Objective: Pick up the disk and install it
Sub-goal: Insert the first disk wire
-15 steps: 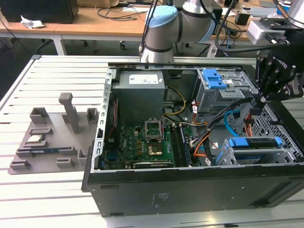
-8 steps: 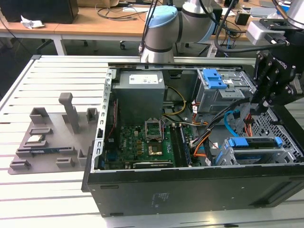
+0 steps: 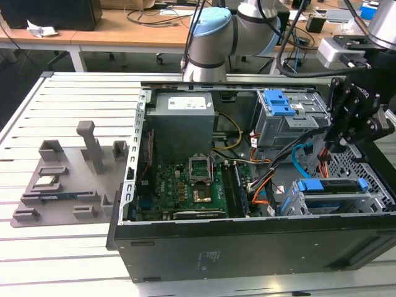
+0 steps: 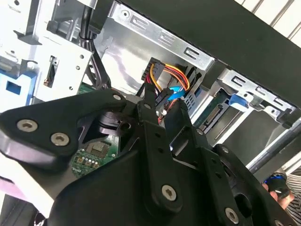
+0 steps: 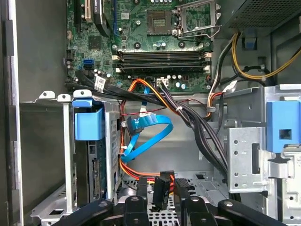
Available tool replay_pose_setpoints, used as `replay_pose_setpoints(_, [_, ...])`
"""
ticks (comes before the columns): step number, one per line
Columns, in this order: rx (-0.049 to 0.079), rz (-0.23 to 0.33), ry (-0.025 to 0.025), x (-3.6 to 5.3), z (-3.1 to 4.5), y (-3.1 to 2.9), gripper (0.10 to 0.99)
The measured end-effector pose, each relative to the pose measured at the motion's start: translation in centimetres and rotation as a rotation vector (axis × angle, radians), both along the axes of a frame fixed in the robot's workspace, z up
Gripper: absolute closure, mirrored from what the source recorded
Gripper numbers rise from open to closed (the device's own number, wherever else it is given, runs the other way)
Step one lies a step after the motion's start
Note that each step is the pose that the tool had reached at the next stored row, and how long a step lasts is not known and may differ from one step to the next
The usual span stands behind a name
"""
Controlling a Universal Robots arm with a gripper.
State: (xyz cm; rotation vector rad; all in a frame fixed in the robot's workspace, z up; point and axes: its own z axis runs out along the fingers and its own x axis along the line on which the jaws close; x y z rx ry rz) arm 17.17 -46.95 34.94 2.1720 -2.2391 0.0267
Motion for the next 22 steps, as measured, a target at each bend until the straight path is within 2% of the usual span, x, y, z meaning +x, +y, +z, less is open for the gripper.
replay_pose_setpoints(6, [-0.001,0.000,0.0000,0.00,-0.33,0.00,0.741])
replay_pose_setpoints(8, [-0.002,0.000,0.0000,0.00,-0.38,0.00,0.871])
replay_pose_setpoints(10, [-0.002,0.000,0.0000,0.00,-0.45,0.00,0.890])
replay_pose_setpoints(17, [-0.003,0.000,0.0000,0.00,-0.70,0.00,0.878])
replay_pose_setpoints(18, [-0.003,0.000,0.0000,0.00,-0.71,0.00,0.816])
replay_pose_setpoints(19, [-0.003,0.000,0.0000,0.00,-0.71,0.00,0.816])
replay_pose_setpoints(22, [-0.009,0.000,-0.0010,0.00,-0.05,0.00,0.816])
